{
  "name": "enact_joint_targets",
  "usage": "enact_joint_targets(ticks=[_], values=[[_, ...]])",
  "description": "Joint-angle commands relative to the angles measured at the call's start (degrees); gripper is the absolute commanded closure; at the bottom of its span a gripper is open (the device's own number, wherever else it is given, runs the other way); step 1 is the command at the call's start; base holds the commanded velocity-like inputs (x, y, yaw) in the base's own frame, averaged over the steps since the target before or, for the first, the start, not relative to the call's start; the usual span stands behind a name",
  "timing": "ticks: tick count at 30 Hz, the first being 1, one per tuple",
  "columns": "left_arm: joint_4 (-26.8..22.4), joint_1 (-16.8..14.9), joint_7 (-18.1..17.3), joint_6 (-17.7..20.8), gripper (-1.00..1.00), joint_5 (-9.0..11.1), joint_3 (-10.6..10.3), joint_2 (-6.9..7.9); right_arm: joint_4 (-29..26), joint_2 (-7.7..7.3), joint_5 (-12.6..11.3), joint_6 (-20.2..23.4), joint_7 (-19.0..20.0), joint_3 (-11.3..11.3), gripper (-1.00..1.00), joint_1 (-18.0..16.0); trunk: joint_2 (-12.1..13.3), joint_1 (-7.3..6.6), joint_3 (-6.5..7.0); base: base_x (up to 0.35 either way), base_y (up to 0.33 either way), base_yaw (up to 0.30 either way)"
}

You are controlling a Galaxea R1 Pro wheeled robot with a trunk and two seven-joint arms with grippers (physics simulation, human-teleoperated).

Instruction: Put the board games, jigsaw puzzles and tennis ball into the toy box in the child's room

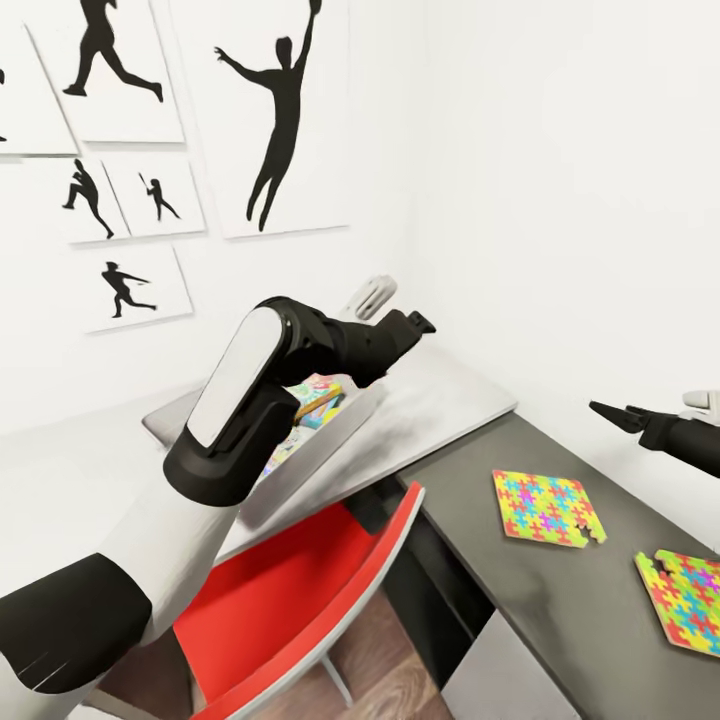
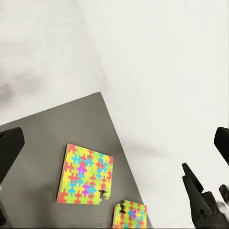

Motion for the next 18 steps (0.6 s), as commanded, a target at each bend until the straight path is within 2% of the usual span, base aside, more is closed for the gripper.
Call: enact_joint_targets(ticks=[1,10,16,18], values=[[0.0,-0.1,0.3,0.6,-1.00,0.9,-0.1,-0.04,0.0,0.00,-0.1,1.0,0.2,0.0,-1.00,-0.2,0.0,0.00,-0.05,0.000,0.000,-0.294],[0.1,0.1,-0.6,0.3,-1.00,2.5,0.0,-0.07,0.0,-0.04,-0.1,4.2,0.2,0.2,-1.00,-1.1,0.0,0.00,-0.05,0.000,0.000,-0.295],[0.0,-0.2,-0.3,-1.1,-1.00,5.8,0.1,0.18,0.0,-0.01,-0.1,5.5,0.2,0.4,-1.00,-1.3,0.0,0.00,-0.05,0.000,0.000,-0.296],[-0.2,0.0,0.4,-1.1,-1.00,6.2,0.0,0.43,0.0,-0.01,-0.1,5.7,0.2,0.4,-1.00,-1.3,0.0,0.00,-0.05,0.000,0.000,-0.296]])
